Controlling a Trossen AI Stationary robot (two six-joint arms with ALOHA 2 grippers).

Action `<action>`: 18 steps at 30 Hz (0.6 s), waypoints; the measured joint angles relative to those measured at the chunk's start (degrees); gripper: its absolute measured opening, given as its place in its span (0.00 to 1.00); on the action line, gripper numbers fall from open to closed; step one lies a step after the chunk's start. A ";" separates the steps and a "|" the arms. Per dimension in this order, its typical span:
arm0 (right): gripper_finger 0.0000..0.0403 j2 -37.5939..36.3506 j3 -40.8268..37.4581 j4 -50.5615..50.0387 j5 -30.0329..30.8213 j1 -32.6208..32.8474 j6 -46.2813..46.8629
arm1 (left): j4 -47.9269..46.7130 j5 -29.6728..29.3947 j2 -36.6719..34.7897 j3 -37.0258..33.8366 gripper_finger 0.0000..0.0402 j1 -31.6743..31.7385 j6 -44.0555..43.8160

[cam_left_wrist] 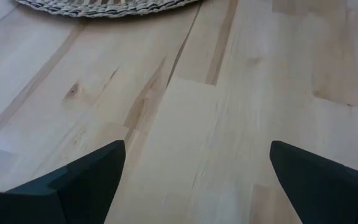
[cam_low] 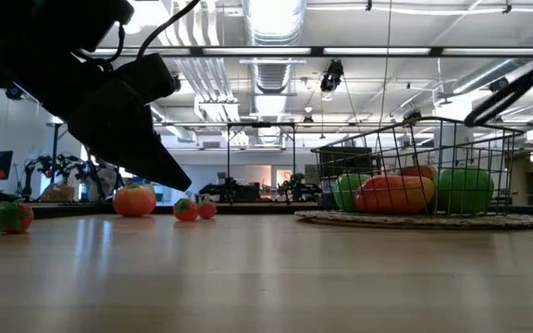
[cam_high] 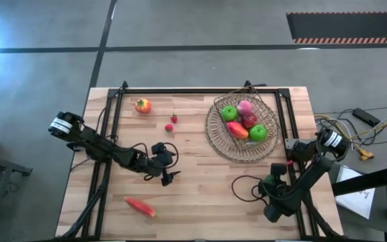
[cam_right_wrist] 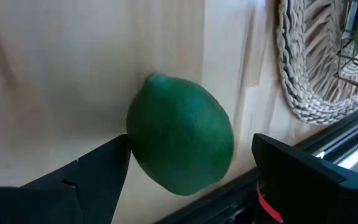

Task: Build produce basket
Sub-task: Put the lime into the gold wire basket

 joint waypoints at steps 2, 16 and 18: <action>0.81 0.00 -0.88 1.03 0.02 -0.35 -0.68 | 0.04 0.00 0.00 -0.01 0.96 -0.02 0.01; 0.61 -0.55 -2.35 5.31 -2.15 -3.01 -6.19 | 1.04 0.00 -0.02 -0.04 0.96 -0.04 0.46; 0.57 -0.52 -2.02 5.28 -2.07 -3.01 -6.18 | 1.04 0.00 -0.02 -0.04 0.96 -0.04 0.46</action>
